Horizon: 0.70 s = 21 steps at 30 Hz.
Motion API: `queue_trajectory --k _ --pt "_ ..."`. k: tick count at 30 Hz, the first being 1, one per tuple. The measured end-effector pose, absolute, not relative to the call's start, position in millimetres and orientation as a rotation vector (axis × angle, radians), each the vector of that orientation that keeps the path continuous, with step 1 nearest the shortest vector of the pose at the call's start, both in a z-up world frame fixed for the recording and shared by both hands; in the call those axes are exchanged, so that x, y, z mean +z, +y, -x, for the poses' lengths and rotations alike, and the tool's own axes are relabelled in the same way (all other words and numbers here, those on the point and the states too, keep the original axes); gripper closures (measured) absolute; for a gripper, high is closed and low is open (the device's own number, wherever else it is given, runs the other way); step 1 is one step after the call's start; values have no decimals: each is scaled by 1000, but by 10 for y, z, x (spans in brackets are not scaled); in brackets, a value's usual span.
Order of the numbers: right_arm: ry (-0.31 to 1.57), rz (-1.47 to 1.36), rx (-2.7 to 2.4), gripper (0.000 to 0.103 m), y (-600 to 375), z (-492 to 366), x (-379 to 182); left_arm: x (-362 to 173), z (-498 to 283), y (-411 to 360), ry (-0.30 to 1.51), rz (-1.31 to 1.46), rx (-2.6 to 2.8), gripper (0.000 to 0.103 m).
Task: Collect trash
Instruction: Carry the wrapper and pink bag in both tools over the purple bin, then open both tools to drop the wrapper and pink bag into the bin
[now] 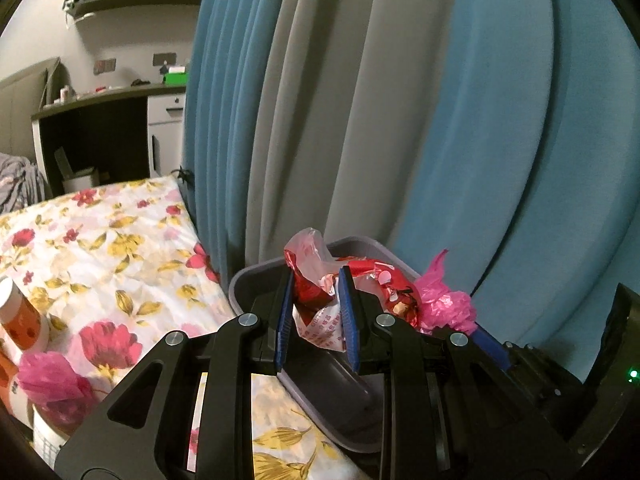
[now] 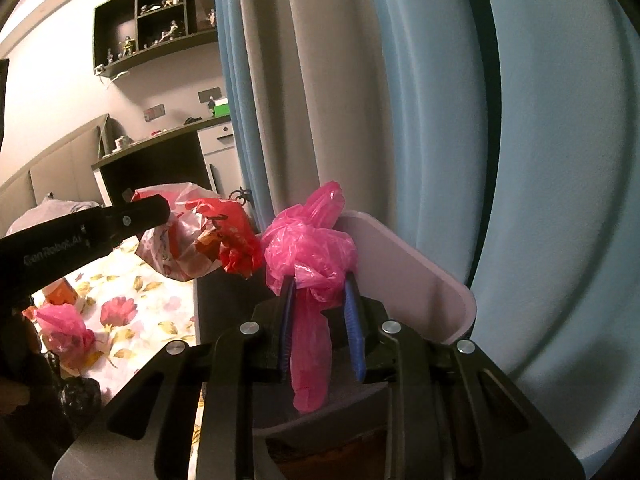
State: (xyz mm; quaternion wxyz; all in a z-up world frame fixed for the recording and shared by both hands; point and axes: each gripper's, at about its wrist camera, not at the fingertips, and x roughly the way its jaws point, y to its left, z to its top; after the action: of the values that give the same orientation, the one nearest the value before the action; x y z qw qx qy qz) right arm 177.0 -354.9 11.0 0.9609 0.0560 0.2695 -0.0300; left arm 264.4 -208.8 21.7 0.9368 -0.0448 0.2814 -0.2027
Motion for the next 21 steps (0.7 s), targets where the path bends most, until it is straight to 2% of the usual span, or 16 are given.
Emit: queue_trajectory --k 9,10,11,12,13,14,15,18,21 --pt "563 -123 -66 77 -3629 -1848 43 93 -2782 -2114 613 128 -456 78" --pt "564 -125 -65 73 -3635 -1852 40 81 -2786 -2114 616 134 -459 77" --pt "564 -126 -63 69 -3640 -1858 38 76 -2790 -2113 620 142 -460 74" --pt "564 -127 -61 65 -3638 -1872 33 68 -2799 -2106 626 157 -469 67" --pt "564 -129 -59 57 -3644 -1875 32 63 -2805 -2100 627 167 -474 60" --pt "563 -130 -58 53 -3641 -1882 37 67 -2801 -2086 621 178 -475 45" --pt "561 -129 -58 52 -3651 -1878 35 76 -2786 -2079 611 185 -474 35" --pt "560 -133 -66 51 -3686 -1865 35 119 -2742 -2012 576 209 -445 20" --pt "554 -145 -71 48 -3716 -1827 47 160 -2723 -1957 567 212 -402 18"
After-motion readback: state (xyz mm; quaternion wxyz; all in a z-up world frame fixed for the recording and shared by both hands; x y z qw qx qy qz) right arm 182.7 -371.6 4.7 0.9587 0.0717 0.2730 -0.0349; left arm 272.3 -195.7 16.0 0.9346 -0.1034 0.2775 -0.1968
